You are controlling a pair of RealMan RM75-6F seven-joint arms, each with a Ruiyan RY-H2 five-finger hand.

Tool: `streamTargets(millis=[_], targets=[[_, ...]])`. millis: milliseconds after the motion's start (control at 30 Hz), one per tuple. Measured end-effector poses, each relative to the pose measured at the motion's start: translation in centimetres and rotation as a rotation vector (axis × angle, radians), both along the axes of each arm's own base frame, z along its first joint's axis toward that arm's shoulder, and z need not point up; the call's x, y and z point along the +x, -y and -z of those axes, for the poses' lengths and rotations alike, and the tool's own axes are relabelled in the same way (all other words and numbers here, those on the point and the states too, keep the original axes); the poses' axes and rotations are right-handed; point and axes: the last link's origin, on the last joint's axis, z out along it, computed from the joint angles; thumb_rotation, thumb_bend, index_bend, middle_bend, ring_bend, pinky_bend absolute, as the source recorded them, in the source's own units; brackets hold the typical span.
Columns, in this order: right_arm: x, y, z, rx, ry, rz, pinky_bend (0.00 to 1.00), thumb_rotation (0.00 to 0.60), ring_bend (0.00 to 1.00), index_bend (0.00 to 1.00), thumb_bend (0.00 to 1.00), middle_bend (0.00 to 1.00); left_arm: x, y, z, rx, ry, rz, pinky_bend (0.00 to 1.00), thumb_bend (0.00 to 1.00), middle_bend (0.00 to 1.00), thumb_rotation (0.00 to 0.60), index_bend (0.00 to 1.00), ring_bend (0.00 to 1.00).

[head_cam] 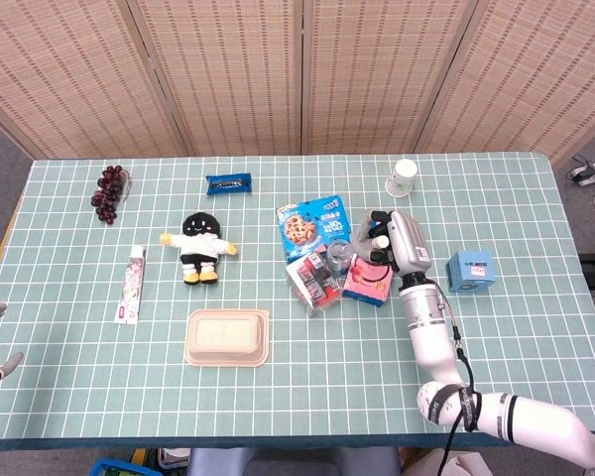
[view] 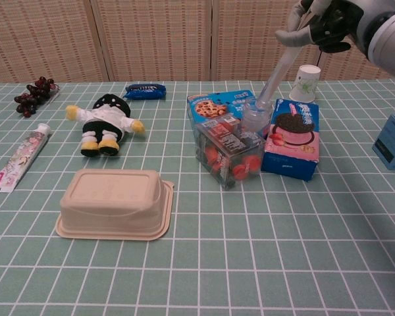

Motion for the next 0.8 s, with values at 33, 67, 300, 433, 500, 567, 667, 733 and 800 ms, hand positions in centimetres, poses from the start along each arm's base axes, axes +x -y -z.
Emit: streamTargets(millis=[33,67,300,433,500,567,667,733,800], targets=[[-0.1,0.1,0.1,0.002,0.000,0.001,1.00,0.600,1.00,0.83,0.53,1.00,0.0,0.0,0.0,0.001,0.002,0.000,0.45,0.14,0.35,0.600,0.36,0.30],[-0.1,0.2,0.3,0.004,0.000,0.003,1.00,0.600,1.00,0.83,0.53,1.00,0.0,0.0,0.0,0.001,0.003,-0.001,0.45,0.14,0.35,0.600,0.36,0.30],[-0.4,0.8,1.3,0.020,-0.003,0.014,1.00,0.600,1.00,0.83,0.53,1.00,-0.1,-0.1,-0.1,0.000,0.009,-0.003,0.45,0.14,0.35,0.600,0.36,0.30],[-0.5,1.2,1.9,0.029,-0.003,0.023,1.00,0.600,1.00,0.83,0.53,1.00,-0.2,-0.1,-0.2,0.002,0.013,-0.004,0.45,0.14,0.35,0.600,0.36,0.30],[-0.6,1.4,2.3,0.034,-0.004,0.028,1.00,0.600,1.00,0.83,0.53,1.00,-0.2,-0.1,-0.3,0.003,0.015,-0.005,0.45,0.14,0.35,0.600,0.36,0.30],[-0.8,1.6,2.7,0.041,-0.003,0.033,1.00,0.600,1.00,0.83,0.53,1.00,-0.3,-0.1,-0.3,0.002,0.017,-0.006,0.45,0.14,0.35,0.600,0.36,0.30],[-1.0,1.9,3.3,0.050,-0.003,0.040,1.00,0.600,1.00,0.83,0.53,1.00,-0.3,-0.1,-0.4,0.003,0.019,-0.007,0.45,0.14,0.35,0.600,0.36,0.30],[-1.0,2.1,3.6,0.056,-0.003,0.043,1.00,0.600,1.00,0.83,0.53,1.00,-0.3,0.0,-0.4,0.004,0.020,-0.006,0.45,0.14,0.35,0.600,0.36,0.30],[-1.1,2.3,4.0,0.063,-0.002,0.045,1.00,0.600,1.00,0.83,0.53,1.00,-0.3,0.0,-0.4,0.005,0.021,-0.006,0.45,0.14,0.35,0.600,0.36,0.30]])
